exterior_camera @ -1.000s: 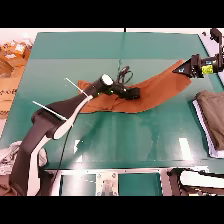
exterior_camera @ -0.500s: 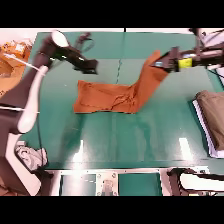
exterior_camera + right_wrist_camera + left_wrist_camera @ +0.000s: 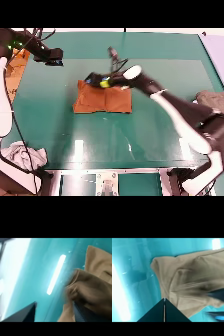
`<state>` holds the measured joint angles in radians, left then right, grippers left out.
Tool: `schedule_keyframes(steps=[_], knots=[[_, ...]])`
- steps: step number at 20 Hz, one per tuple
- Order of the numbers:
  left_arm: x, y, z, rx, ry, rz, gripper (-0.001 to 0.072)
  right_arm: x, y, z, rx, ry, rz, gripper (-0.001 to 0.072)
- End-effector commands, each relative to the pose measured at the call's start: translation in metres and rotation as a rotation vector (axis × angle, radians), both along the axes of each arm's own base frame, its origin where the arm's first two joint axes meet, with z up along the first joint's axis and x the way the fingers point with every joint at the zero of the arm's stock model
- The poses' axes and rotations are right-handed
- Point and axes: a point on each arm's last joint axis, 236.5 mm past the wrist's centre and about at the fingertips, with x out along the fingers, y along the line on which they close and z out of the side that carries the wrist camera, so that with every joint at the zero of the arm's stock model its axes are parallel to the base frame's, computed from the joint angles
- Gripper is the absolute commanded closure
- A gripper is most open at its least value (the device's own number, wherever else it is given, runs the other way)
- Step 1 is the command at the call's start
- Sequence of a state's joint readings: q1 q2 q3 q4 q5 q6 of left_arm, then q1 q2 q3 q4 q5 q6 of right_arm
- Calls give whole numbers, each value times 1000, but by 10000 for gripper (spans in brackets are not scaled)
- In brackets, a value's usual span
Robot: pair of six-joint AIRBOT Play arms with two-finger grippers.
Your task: Fold the shirts.
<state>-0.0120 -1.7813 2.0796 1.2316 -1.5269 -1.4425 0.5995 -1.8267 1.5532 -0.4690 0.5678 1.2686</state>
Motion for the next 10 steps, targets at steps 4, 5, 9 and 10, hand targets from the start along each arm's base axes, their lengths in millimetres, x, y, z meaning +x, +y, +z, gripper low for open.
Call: schedule_keyframes(steps=[4,5,9,10], knots=[[-5,9,1,21,9,-15,678,-4,11,-35,-51,10,45,312],[-5,9,1,23,7,-19,678,2,-8,-31,-56,32,61,521],[-3,9,2,22,-3,-15,678,29,-106,-9,-39,129,62,700],[-3,9,2,21,-3,-15,678,34,-137,-5,-53,147,47,700]])
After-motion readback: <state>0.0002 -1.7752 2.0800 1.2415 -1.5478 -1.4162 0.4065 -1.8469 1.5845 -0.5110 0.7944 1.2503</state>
